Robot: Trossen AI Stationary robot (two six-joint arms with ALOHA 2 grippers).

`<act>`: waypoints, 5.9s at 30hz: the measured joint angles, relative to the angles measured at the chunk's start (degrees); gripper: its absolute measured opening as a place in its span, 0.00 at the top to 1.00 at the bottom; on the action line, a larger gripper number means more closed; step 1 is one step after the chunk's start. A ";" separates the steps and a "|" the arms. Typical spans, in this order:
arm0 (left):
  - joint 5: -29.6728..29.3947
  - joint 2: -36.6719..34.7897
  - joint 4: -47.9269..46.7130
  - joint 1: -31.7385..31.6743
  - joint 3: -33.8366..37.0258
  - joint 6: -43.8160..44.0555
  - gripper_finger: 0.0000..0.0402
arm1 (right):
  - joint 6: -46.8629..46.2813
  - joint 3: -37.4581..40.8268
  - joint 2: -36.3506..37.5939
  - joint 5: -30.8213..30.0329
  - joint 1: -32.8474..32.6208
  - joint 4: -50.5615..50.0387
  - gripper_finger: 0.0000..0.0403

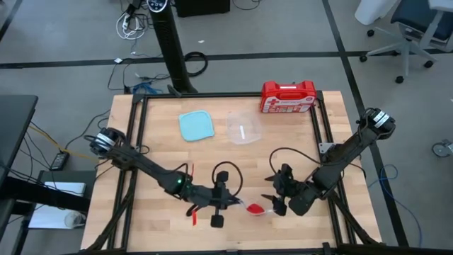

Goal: Roll bandage
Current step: Close the transparent zip bag

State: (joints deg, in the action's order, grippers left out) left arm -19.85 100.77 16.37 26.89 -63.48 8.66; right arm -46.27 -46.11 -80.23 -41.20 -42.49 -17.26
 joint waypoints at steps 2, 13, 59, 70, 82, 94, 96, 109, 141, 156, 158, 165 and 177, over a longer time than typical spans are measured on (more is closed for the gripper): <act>0.52 0.11 1.46 -1.25 2.12 0.93 1.00 | 1.89 -0.02 0.00 1.16 0.71 0.30 0.24; 1.17 0.04 2.05 -6.26 4.93 2.53 1.00 | 3.84 2.54 -0.11 4.31 2.99 2.49 0.24; 2.04 0.04 -1.11 -7.04 4.91 4.05 1.00 | 6.09 3.32 4.42 4.86 2.50 4.42 0.72; 4.45 -3.81 -5.59 -7.04 4.89 3.27 1.00 | 7.99 3.34 4.42 5.32 2.50 4.25 0.98; 0.98 -8.36 -11.85 -5.74 4.85 3.93 0.74 | 9.05 3.39 4.39 5.66 3.04 6.29 1.00; 2.27 -8.90 -5.38 -6.28 3.40 4.80 0.68 | 10.18 3.39 4.39 7.21 4.82 7.07 1.00; 3.40 -8.60 -7.27 -6.78 1.48 5.10 0.68 | 10.26 3.39 4.39 7.41 5.37 7.52 1.00; 6.43 2.98 -18.58 -9.38 -15.51 3.50 0.68 | 12.33 3.39 4.39 8.05 7.79 11.36 1.00; 2.61 4.83 -27.94 -10.98 -17.01 6.45 0.70 | 2.14 3.37 4.39 6.11 8.60 13.64 1.00; 4.01 4.83 -27.75 -11.10 -17.01 0.62 0.99 | 9.03 3.37 4.39 9.28 8.26 14.78 0.93; 4.01 4.83 -28.24 -11.10 -17.01 0.62 0.99 | 9.88 3.37 4.39 9.07 8.07 15.11 0.88; 4.47 4.83 -28.14 -11.10 -17.01 0.74 1.00 | 10.38 3.37 4.39 6.52 8.19 15.30 0.71; 5.35 4.83 -26.77 -11.10 -16.99 0.71 1.00 | 14.80 3.37 4.42 9.56 11.83 18.86 0.78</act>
State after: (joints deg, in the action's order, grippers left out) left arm -14.49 105.60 -10.39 15.79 -80.47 9.37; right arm -31.48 -42.74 -75.81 -31.63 -30.66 1.61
